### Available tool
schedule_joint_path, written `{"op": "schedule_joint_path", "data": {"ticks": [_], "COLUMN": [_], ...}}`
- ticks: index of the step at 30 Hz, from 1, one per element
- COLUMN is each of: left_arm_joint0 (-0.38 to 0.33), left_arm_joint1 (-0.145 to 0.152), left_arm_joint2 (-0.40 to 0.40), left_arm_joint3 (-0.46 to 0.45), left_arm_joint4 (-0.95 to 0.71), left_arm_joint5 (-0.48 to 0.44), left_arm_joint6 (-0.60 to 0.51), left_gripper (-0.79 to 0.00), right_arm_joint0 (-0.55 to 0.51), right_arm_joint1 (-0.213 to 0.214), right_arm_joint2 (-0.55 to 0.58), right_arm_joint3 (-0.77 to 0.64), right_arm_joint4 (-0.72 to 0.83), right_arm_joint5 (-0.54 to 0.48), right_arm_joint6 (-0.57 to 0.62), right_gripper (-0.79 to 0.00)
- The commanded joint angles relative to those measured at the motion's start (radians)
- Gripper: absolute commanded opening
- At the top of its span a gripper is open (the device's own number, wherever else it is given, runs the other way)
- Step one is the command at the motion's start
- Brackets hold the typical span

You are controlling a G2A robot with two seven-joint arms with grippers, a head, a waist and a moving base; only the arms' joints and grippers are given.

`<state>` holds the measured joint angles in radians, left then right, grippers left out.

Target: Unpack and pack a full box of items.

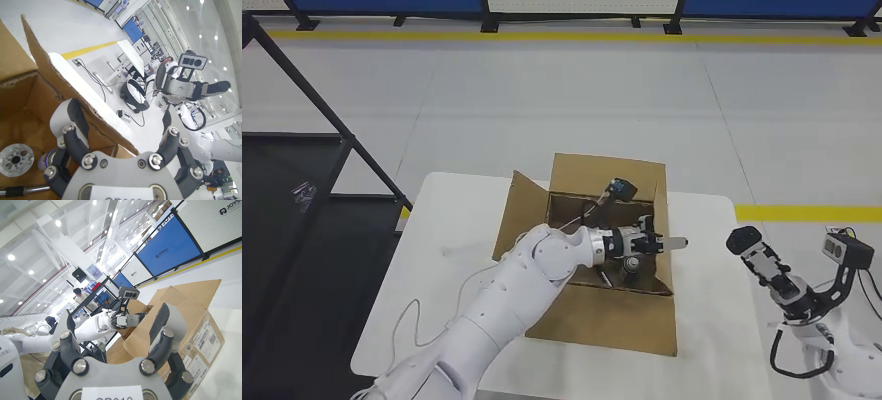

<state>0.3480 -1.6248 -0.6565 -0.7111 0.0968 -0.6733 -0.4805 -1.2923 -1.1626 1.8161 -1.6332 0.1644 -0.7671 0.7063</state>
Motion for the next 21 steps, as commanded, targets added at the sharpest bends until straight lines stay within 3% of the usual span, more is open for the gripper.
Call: {"op": "schedule_joint_path", "data": {"ticks": [1,12,21], "left_arm_joint0": [-0.004,-0.024,-0.034], "left_arm_joint1": [-0.015,-0.099,-0.167], "left_arm_joint2": [0.011,0.079,0.133], "left_arm_joint3": [0.015,0.113,0.219], "left_arm_joint4": [-0.003,0.023,0.072], "left_arm_joint5": [-0.016,-0.081,-0.051], "left_arm_joint6": [0.020,0.070,0.062], "left_gripper": [0.000,0.000,0.000], "right_arm_joint0": [-0.019,-0.116,-0.145], "right_arm_joint1": [0.003,0.017,0.027], "right_arm_joint2": [0.020,0.114,0.138], "right_arm_joint3": [0.004,0.045,0.100], "right_arm_joint4": [0.009,0.071,0.113], "right_arm_joint5": [-0.010,-0.064,-0.097], "right_arm_joint6": [-0.011,-0.055,-0.057], "right_gripper": [0.000,0.000,0.000]}}
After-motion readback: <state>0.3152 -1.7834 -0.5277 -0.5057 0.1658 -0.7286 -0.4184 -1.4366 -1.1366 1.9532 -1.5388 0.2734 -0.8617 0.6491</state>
